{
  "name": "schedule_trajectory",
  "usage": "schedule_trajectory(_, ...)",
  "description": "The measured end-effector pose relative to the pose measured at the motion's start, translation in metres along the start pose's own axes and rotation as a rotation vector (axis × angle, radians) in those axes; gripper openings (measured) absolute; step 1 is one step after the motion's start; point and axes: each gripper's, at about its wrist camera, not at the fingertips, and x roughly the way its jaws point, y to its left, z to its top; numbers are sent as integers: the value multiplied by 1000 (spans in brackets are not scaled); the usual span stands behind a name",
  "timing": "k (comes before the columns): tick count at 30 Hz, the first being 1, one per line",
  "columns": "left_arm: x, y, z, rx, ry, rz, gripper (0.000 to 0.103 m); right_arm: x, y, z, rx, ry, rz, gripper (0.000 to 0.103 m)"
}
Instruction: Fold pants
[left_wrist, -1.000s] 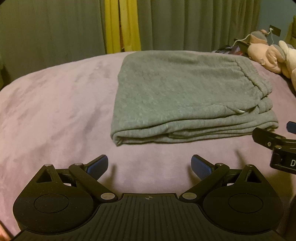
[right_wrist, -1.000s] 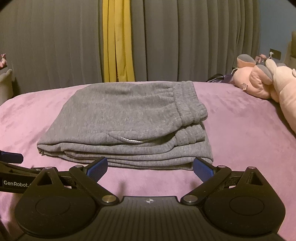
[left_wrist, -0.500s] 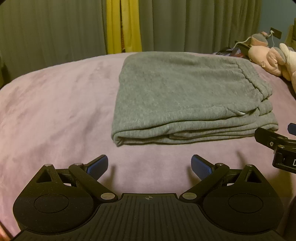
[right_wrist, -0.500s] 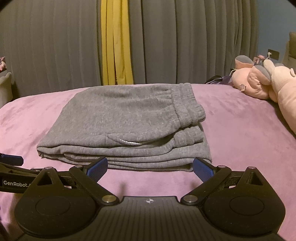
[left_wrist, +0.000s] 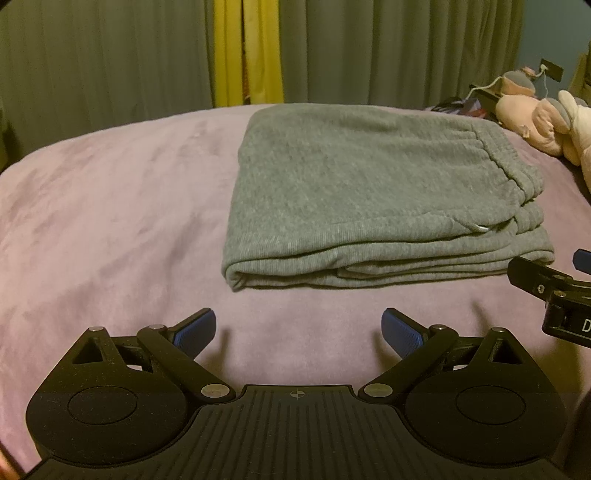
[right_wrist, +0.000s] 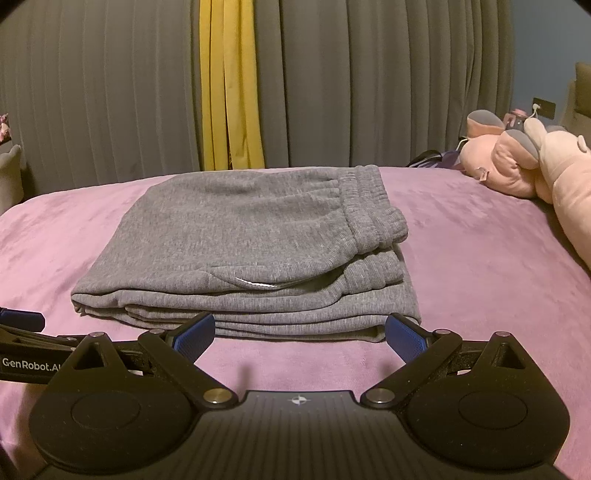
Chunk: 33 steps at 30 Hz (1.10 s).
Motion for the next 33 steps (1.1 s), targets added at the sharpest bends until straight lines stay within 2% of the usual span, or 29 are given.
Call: schedule_trajectory(33, 0, -1, 0, -6, -4, -16, 101, 0, -2, 0, 14, 0, -6, 99)
